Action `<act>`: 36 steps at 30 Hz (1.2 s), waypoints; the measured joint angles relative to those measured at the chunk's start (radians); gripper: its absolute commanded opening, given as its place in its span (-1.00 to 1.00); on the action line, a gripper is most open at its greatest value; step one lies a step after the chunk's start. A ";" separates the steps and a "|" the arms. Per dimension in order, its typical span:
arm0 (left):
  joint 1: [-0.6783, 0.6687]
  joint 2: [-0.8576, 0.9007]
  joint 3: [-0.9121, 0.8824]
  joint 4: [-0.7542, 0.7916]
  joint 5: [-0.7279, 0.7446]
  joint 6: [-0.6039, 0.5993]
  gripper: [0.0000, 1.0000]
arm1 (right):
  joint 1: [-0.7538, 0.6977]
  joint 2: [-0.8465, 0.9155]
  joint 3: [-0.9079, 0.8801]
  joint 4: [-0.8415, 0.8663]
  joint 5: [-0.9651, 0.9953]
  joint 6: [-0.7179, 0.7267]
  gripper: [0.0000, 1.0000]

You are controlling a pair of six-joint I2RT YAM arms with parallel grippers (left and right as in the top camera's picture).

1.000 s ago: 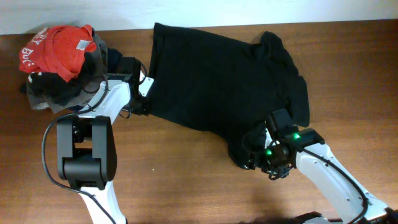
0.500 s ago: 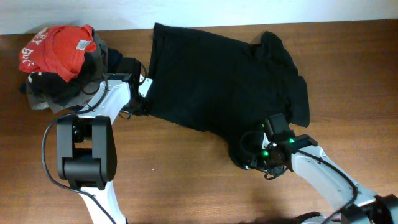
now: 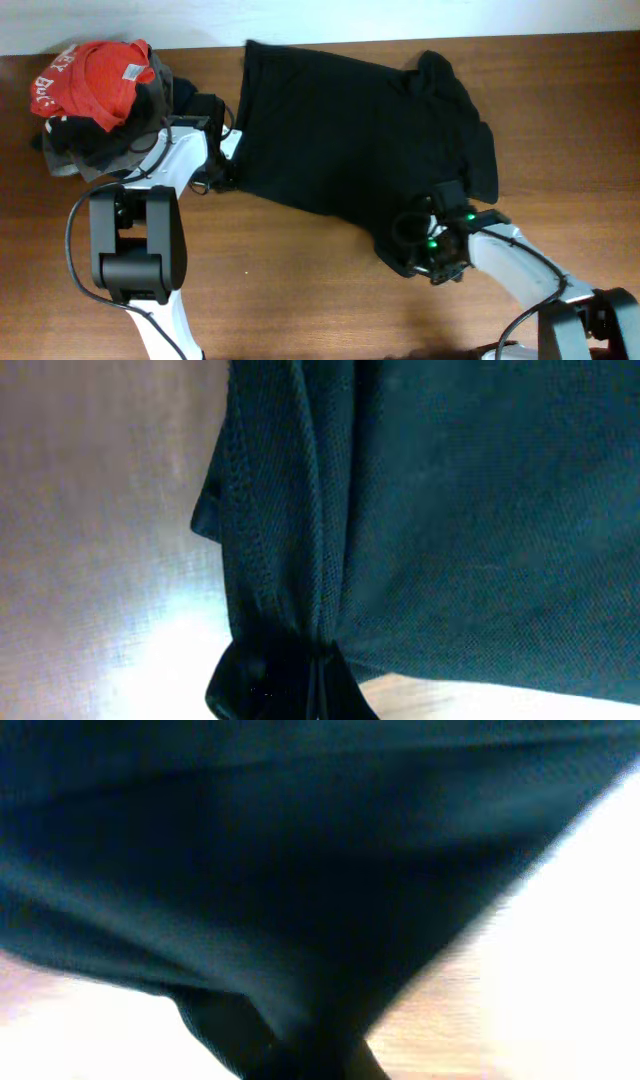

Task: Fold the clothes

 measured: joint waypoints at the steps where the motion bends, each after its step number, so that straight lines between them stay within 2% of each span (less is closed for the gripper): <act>1: 0.004 0.002 0.008 -0.024 0.000 -0.003 -0.99 | -0.027 0.001 0.013 -0.029 0.000 -0.013 -0.92; 9: 0.024 0.016 0.143 -0.229 0.007 -0.018 -0.99 | -0.254 0.004 0.218 -0.257 0.000 -0.172 -0.92; 16: 0.022 0.016 0.210 -0.384 0.031 -0.018 -0.99 | -0.384 0.007 0.404 -0.493 0.011 -0.302 -0.91; 23: 0.020 0.017 0.220 -0.460 0.046 -0.018 -0.99 | -0.439 0.008 0.492 -0.573 0.029 -0.336 -0.92; 36: -0.002 0.016 0.221 -0.512 0.078 -0.018 -0.99 | -0.440 0.008 0.498 -0.638 0.038 -0.323 -0.92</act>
